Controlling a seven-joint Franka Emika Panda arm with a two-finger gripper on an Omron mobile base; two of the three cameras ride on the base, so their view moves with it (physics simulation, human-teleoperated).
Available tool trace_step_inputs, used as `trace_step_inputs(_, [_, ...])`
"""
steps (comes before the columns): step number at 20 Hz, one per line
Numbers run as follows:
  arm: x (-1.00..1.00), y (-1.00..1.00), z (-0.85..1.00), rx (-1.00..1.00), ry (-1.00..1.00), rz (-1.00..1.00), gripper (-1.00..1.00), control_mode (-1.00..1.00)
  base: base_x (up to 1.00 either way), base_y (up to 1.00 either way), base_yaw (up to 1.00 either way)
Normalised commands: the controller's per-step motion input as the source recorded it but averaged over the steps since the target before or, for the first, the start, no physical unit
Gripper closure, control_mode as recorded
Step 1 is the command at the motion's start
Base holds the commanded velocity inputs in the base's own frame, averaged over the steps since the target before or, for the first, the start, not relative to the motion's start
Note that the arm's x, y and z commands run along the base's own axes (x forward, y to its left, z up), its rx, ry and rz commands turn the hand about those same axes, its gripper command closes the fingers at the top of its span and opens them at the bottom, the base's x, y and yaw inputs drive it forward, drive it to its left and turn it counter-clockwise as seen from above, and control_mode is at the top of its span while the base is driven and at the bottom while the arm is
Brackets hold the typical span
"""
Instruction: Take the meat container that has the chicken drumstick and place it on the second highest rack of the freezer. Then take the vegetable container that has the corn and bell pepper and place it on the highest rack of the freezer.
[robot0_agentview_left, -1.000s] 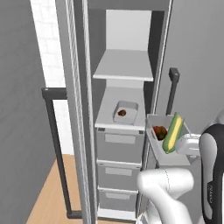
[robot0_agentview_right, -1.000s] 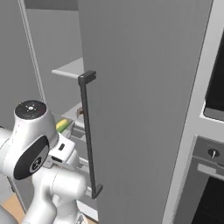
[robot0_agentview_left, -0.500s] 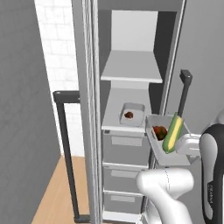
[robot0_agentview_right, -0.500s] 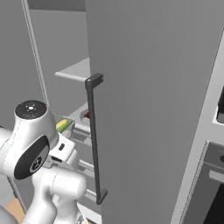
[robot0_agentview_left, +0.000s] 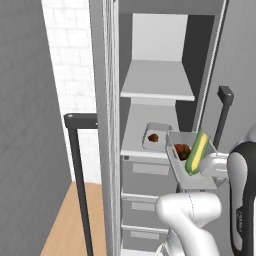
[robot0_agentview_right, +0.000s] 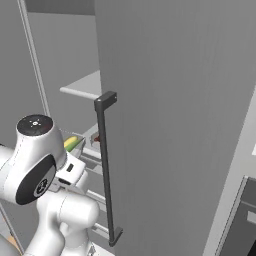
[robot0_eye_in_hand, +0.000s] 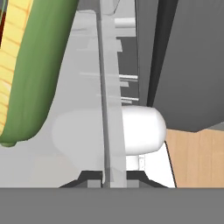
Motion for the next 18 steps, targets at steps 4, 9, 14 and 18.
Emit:
trace_step_inputs(4, [0.0, 0.0, 0.0, 0.0, 0.0, 0.0, 1.0, 1.0, 0.26, 0.0, 0.0])
trace_step_inputs(9, [0.0, 0.0, 0.0, 0.0, 0.0, 0.0, 1.0, 1.0, 0.0, 0.0, 0.0])
trace_step_inputs(14, [0.0, 0.0, 0.0, 0.0, 0.0, 0.0, 1.0, 1.0, 0.0, 0.0, 0.0])
trace_step_inputs(18, [0.0, 0.03, 0.01, 0.0, -0.02, 0.0, 1.0, -1.0, 0.0, 0.0, 0.0])
